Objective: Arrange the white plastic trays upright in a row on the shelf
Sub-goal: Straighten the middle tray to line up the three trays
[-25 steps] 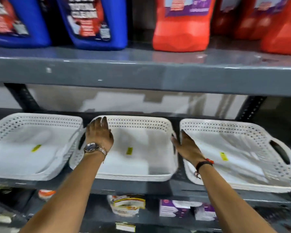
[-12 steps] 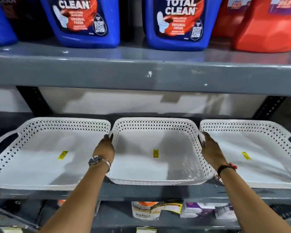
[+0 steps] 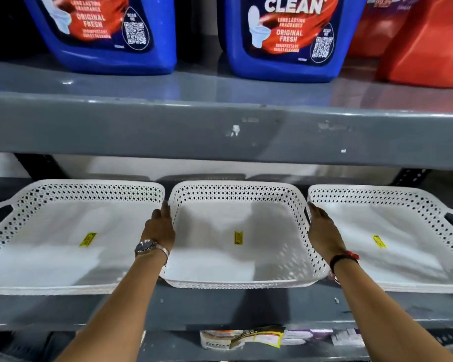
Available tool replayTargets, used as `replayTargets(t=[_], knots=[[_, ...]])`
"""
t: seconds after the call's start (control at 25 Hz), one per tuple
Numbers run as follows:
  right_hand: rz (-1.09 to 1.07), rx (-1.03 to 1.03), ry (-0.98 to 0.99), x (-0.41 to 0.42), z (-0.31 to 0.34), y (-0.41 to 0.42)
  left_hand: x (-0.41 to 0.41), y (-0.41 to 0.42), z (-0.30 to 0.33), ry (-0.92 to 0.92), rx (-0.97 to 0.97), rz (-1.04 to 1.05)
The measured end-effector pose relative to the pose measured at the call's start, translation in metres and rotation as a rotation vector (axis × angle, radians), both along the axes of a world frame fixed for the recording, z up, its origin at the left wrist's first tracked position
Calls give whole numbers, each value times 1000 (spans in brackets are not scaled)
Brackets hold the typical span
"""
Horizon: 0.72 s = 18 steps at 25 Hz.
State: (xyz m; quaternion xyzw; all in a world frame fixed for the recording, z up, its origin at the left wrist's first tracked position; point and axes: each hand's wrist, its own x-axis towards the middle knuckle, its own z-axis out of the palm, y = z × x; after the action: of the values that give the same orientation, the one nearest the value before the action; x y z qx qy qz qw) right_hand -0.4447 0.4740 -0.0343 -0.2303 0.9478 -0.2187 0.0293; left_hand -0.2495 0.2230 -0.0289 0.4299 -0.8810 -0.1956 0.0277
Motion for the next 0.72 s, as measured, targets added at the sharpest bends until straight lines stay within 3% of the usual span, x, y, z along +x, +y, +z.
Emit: replayTargets(t=[0.72], knots=[[-24,-25,-38,24,-1,16,24,18,-3,16,-10,34]])
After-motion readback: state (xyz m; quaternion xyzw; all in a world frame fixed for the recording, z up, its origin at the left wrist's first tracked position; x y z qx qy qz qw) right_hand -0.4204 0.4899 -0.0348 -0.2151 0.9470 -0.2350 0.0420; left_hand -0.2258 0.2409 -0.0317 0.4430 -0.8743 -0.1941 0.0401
